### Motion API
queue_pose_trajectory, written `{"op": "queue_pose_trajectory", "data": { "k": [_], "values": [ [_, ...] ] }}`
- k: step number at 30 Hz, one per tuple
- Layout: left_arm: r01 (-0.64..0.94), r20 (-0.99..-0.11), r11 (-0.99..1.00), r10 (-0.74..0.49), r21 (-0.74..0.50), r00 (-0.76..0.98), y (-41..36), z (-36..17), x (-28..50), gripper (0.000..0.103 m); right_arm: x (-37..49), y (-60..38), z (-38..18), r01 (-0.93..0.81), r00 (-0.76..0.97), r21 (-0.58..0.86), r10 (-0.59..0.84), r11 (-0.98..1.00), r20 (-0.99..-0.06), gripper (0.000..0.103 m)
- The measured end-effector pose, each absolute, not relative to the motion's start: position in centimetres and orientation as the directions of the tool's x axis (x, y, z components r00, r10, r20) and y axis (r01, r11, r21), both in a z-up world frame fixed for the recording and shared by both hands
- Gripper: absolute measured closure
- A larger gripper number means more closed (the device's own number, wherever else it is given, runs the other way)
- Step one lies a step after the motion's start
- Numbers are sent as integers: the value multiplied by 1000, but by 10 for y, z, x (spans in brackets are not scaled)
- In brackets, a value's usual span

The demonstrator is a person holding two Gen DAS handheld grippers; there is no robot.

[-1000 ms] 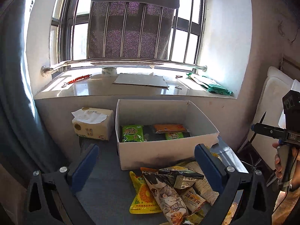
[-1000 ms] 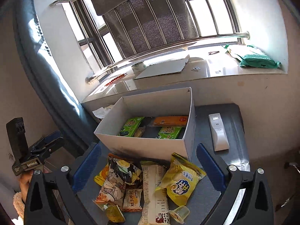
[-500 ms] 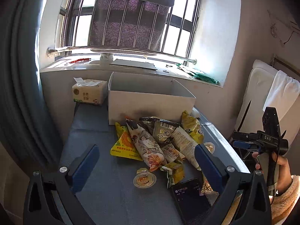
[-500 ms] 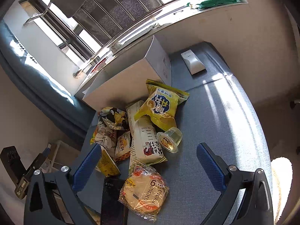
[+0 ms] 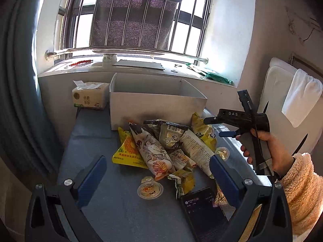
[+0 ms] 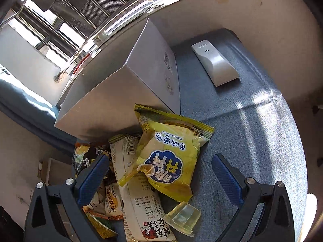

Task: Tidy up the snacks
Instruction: 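Grasp the yellow potato-stick bag with the right tool while the left tool grasps the black-wrapped snack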

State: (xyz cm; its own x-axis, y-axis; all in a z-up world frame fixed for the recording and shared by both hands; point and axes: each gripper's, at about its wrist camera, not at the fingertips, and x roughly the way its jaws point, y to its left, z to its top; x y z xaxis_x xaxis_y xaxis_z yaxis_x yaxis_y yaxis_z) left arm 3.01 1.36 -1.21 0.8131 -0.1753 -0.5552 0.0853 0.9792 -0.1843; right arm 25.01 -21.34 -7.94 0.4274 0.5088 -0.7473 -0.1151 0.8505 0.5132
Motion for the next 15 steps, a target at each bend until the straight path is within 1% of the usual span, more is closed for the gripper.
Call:
{"op": "queue_pose_trajectory", "data": {
  "k": [4, 6, 8, 9, 10, 11, 13, 15],
  "values": [
    [86, -567, 979, -178, -185, 804, 13, -17, 34, 0, 265, -201, -88, -102, 413, 467, 465, 878, -783, 0],
    [92, -571, 978, -183, -185, 801, 11, -18, 36, 0, 271, -200, -94, -85, 389, 480, 473, 873, -790, 0],
    [97, -573, 979, -184, -180, 799, 10, -19, 38, 0, 276, -199, -101, -65, 352, 499, 488, 864, -799, 9],
    [100, -577, 979, -185, -176, 795, 9, -20, 40, 0, 275, -198, -98, -70, 375, 476, 465, 877, -802, 25],
    [102, -581, 980, -183, -169, 793, 7, -20, 41, 0, 274, -198, -97, -80, 379, 466, 459, 881, -804, 35],
    [104, -583, 981, -180, -162, 792, 6, -21, 43, 0, 273, -199, -96, -84, 378, 472, 467, 877, -800, 35],
    [115, -592, 982, -184, -152, 785, 3, -23, 47, 0, 268, -203, -93, -86, 390, 488, 480, 869, -786, 40],
    [130, -599, 981, -189, -141, 778, -1, -24, 55, 0, 261, -209, -84, -97, 425, 475, 468, 874, -775, 42]
  ]
}}
